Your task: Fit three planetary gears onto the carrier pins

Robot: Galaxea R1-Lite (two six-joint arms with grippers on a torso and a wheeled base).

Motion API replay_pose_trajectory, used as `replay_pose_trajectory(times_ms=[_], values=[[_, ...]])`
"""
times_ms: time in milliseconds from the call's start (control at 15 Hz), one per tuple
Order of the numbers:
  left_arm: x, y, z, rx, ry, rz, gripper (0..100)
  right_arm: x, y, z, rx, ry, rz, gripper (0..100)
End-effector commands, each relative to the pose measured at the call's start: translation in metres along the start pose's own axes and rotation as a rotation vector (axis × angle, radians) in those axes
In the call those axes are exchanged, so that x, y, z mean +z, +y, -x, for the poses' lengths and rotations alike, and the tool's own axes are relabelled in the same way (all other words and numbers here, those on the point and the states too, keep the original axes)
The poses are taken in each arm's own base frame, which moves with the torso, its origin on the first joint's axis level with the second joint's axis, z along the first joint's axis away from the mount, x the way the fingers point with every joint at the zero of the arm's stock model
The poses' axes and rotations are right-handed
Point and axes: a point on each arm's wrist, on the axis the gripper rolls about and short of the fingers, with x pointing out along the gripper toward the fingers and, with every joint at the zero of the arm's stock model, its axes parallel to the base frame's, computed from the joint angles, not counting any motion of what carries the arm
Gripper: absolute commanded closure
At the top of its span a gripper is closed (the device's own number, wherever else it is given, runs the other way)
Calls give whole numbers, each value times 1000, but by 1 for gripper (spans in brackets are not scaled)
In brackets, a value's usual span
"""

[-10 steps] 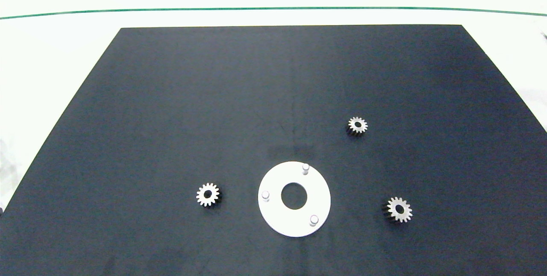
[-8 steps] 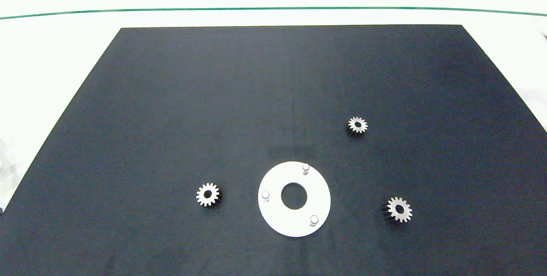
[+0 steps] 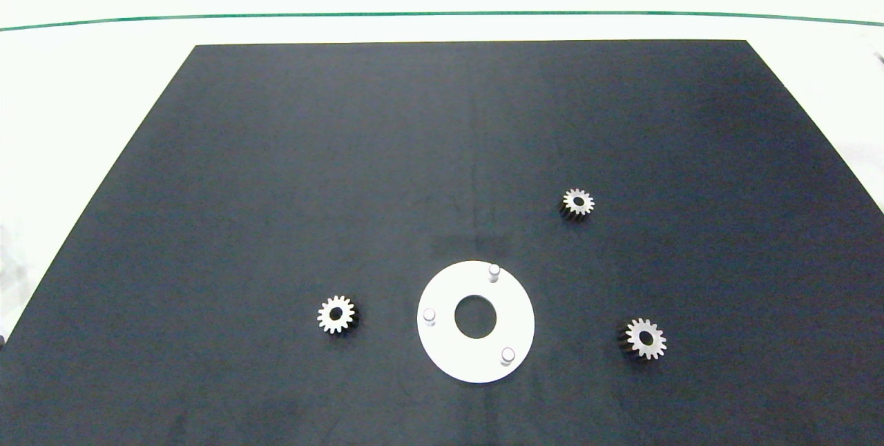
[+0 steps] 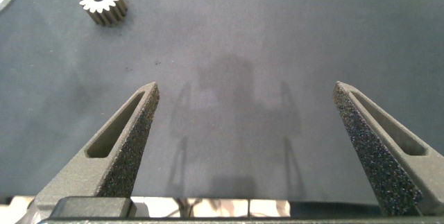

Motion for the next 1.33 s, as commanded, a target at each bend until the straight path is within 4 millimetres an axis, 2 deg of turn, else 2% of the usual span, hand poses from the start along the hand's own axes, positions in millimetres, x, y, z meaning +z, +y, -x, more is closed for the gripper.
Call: replay_pose_trajectory(times_ms=[67, 267, 333, 400, 533, 600, 733, 800, 867, 933, 1200, 1333], values=[[3, 1, -9, -15, 115, -11, 0, 44, -4, 4, 58, 83, 11, 0], [5, 0, -5, 21, 64, -32, 0, 79, -6, -4, 84, 90, 18, 0], [25, 2, 2, 42, -12, -44, 0, 86, -6, -5, 84, 85, 21, 0], [54, 3, 11, 48, -49, -47, 0, 91, -6, -5, 86, 78, 32, 0], [108, 8, 20, 37, 30, -47, 0, 100, -7, -8, 85, 79, 53, 0], [133, 11, 12, 20, 146, -54, 0, 106, -7, -13, 88, 94, 55, 0], [171, 20, -31, 3, 389, -112, 0, 117, -6, -25, 126, 134, 80, 0], [187, 25, -54, 24, 431, -138, 0, 121, -4, -33, 181, 158, 95, 0], [195, 27, -66, 39, 448, -145, 0, 123, -3, -37, 208, 170, 101, 0], [211, 32, -89, 63, 472, -152, 0, 128, 2, -52, 290, 217, 121, 0], [209, 36, -120, 54, 578, -152, 0, 139, 23, -90, 434, 343, 176, 0], [209, 35, -119, 63, 582, -163, 0, 136, 37, -113, 475, 433, 212, 0]])
